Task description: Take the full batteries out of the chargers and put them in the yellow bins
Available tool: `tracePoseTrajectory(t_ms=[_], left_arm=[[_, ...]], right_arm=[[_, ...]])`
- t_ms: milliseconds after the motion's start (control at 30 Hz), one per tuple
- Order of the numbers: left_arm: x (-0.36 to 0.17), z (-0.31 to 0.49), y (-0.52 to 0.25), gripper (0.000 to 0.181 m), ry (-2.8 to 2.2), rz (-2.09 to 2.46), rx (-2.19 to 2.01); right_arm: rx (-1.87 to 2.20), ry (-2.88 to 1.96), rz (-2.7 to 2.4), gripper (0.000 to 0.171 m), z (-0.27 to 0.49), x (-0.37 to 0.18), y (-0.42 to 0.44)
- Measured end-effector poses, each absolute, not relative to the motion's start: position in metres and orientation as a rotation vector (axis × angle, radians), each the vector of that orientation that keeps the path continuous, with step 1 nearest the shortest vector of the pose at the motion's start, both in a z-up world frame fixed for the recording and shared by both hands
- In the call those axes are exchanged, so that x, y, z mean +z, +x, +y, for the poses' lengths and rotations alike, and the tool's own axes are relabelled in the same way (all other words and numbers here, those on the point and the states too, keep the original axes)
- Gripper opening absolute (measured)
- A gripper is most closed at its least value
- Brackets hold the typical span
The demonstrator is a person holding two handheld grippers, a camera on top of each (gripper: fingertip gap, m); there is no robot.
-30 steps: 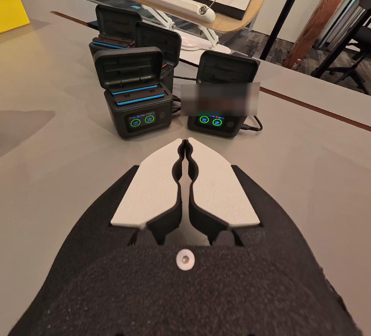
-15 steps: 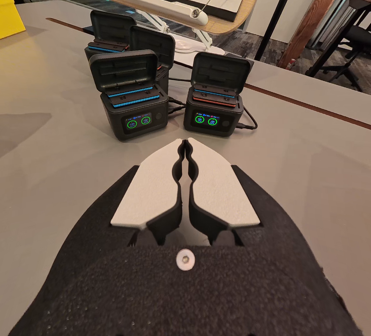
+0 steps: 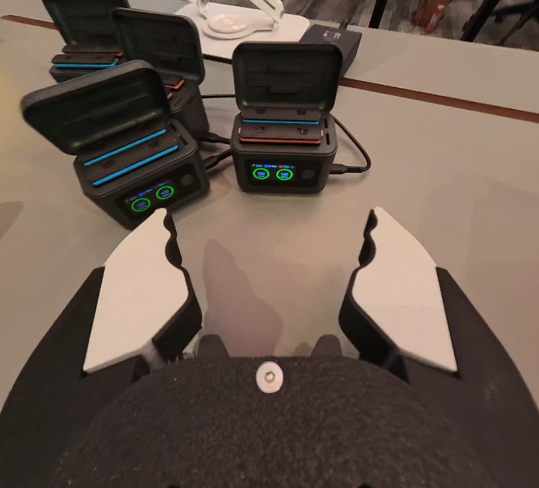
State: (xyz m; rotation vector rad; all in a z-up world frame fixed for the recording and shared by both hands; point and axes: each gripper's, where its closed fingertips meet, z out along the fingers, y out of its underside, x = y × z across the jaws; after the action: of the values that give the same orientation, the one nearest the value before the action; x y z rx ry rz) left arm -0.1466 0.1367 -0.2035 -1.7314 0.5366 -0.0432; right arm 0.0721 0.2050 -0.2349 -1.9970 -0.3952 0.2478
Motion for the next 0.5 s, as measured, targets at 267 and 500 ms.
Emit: tracePoseTrajectory(t_ms=[267,500], left_arm=[[-0.204,0.136,-0.146,0.0,-1.73,0.548,-0.042],[-0.206,0.136,-0.145,0.0,-1.733,0.555,-0.049]], right_arm=[[0.223,-2.029,-0.346,0.116,0.24,-0.239,0.065],[0.231,-2.052,-0.345,0.109,0.264,-0.242,0.06]])
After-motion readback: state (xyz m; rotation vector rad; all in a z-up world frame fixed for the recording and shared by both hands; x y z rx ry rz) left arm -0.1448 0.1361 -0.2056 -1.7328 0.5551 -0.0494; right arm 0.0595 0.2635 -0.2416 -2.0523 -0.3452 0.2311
